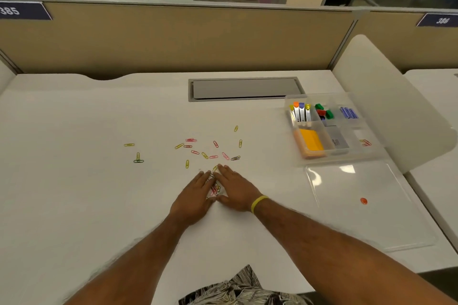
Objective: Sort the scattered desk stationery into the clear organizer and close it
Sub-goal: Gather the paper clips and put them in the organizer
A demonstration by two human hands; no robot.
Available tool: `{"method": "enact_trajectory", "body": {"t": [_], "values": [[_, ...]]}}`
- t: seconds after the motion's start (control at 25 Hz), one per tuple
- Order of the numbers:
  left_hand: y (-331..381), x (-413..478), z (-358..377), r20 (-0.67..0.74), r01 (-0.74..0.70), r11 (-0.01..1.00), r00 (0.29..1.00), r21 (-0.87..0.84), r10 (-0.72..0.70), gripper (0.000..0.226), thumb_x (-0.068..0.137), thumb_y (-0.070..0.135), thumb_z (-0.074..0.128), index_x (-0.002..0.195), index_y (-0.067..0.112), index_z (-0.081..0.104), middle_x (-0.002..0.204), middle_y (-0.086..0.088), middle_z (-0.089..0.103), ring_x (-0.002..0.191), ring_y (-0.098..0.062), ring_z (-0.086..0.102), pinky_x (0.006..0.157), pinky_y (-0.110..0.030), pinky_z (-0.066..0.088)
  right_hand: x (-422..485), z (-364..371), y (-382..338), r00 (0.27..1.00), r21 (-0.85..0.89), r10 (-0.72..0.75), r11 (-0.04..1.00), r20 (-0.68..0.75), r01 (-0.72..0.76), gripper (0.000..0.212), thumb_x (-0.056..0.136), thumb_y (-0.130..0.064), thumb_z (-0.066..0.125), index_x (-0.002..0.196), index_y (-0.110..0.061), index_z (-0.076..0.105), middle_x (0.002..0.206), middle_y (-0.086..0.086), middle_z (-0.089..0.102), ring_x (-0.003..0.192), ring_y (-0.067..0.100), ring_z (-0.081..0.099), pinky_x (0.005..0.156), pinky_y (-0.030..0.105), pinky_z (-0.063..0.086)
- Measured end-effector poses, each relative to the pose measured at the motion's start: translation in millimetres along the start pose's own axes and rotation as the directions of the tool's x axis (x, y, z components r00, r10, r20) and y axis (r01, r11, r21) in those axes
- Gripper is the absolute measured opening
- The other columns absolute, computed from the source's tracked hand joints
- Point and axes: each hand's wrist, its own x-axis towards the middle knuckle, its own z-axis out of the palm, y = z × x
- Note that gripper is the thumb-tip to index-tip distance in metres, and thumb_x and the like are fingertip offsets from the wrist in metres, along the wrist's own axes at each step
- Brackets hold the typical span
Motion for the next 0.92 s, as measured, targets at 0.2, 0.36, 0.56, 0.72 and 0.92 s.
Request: {"method": "enact_trajectory", "body": {"t": [0.2, 0.36, 0.56, 0.72, 0.92], "values": [[-15, -9, -11, -0.04, -0.083, 0.991, 0.996, -0.109, 0.079, 0.071, 0.093, 0.034, 0.057, 0.152, 0.02, 0.021, 0.16, 0.005, 0.014, 0.146, -0.012, 0.015, 0.115, -0.023, 0.018, -4, -7, -3, 0.998, 0.069, -0.059, 0.996, -0.022, 0.06, 0.077, 0.091, -0.033, 0.059, 0.153, -0.016, 0.017, 0.161, 0.0, 0.014, 0.148, 0.014, 0.014, 0.119, 0.032, 0.021], [-35, -5, -18, 0.006, -0.051, 0.999, 0.999, -0.012, 0.051, 0.086, 0.089, 0.05, 0.057, 0.153, 0.017, 0.011, 0.162, 0.003, 0.004, 0.148, -0.012, 0.003, 0.118, -0.026, 0.01, 7, -14, 0, 0.999, 0.022, -0.052, 0.998, 0.006, 0.052, 0.095, 0.084, -0.043, 0.067, 0.154, -0.015, 0.009, 0.162, 0.002, 0.005, 0.149, 0.014, 0.007, 0.118, 0.026, 0.01], [-35, 7, -18, 0.063, -0.049, 0.998, 0.997, 0.038, 0.047, 0.086, 0.09, 0.054, 0.053, 0.153, 0.013, 0.012, 0.162, -0.001, 0.005, 0.149, -0.016, 0.003, 0.119, -0.028, 0.005, 16, -8, -9, 0.997, -0.032, -0.055, 0.998, 0.058, 0.057, 0.081, 0.091, -0.039, 0.059, 0.153, -0.011, 0.015, 0.162, 0.005, 0.006, 0.149, 0.018, 0.005, 0.119, 0.03, 0.011], [-32, 3, -18, -0.016, -0.076, 0.997, 0.997, -0.013, 0.076, 0.07, 0.088, 0.045, 0.06, 0.147, 0.017, 0.035, 0.155, 0.002, 0.03, 0.143, -0.015, 0.024, 0.115, -0.029, 0.024, 11, -7, -11, 0.991, 0.029, -0.135, 0.99, -0.024, 0.135, 0.05, 0.091, -0.024, 0.059, 0.138, -0.012, 0.048, 0.146, 0.006, 0.044, 0.134, 0.022, 0.04, 0.109, 0.034, 0.037], [-30, 4, -24, -0.016, -0.119, 0.993, 0.993, 0.01, 0.119, 0.057, 0.089, 0.036, 0.062, 0.14, 0.016, 0.046, 0.143, 0.003, 0.044, 0.129, -0.015, 0.038, 0.104, -0.027, 0.036, 9, -18, 8, 0.994, 0.193, 0.069, 0.98, -0.082, -0.052, 0.057, 0.079, -0.027, 0.076, 0.129, -0.012, 0.054, 0.119, 0.006, 0.053, 0.105, 0.019, 0.054, 0.09, 0.029, 0.046]]}}
